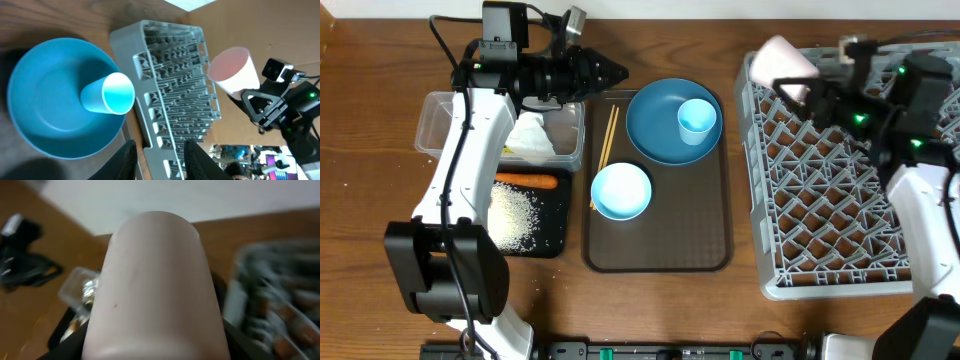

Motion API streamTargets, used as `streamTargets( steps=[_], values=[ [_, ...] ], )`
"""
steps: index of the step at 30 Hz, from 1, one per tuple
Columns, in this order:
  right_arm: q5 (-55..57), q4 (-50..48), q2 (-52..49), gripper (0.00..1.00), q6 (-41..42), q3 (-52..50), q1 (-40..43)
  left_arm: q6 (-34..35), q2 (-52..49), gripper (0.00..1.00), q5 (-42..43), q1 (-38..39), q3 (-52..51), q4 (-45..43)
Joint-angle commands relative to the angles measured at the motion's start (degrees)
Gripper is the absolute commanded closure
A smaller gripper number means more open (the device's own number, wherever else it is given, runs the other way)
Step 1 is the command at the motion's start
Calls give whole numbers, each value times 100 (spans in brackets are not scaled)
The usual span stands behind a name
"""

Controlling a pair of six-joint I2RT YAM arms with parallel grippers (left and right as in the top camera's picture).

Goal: Sort waste into correct bins and load items into the dishwasher rack
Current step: 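Carry the pink cup right over the dish rack with the right gripper, then lower the pink cup upside down into the rack with the right gripper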

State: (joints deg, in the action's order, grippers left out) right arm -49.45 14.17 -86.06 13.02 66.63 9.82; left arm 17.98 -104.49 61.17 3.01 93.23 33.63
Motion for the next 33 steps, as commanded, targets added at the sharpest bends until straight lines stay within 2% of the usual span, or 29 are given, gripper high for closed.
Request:
streamTargets(
  steps=[1,5,10,11,12,16,20,25,28,33],
  values=[
    [931,654,308,60,-227,428,232,-59,-35,68,-195,2,-13,24],
    [2221,2052,398,60,-651,1132,243,-59,-35,68,-195,2,-13,22],
    [3602,3646,398,60,-752,2037,243,-57,-35,67,-195,2,-13,22],
    [3810,3899,398,60,-754,2162,243,-57,-35,54,-195,0,-13,24],
    [4024,4162,398,60,-752,2271,243,-57,-35,49,-195,2,-13,22],
    [4553,4870,393,63,-754,2435,282,-57,-35,46,-195,2,-13,22],
    [4640,5160,284,68,-754,2435,365,-57,-35,44,-192,2,-13,22],
    [4647,5149,42,74,-763,2435,372,-57,-35,21,-195,0,-13,22],
    [4645,5051,-146,71,-866,2435,372,-57,-35,11,-192,0,-13,22],
    [4647,4970,-466,71,-953,2435,372,-57,-35,6,-192,0,-13,22]
  ],
)
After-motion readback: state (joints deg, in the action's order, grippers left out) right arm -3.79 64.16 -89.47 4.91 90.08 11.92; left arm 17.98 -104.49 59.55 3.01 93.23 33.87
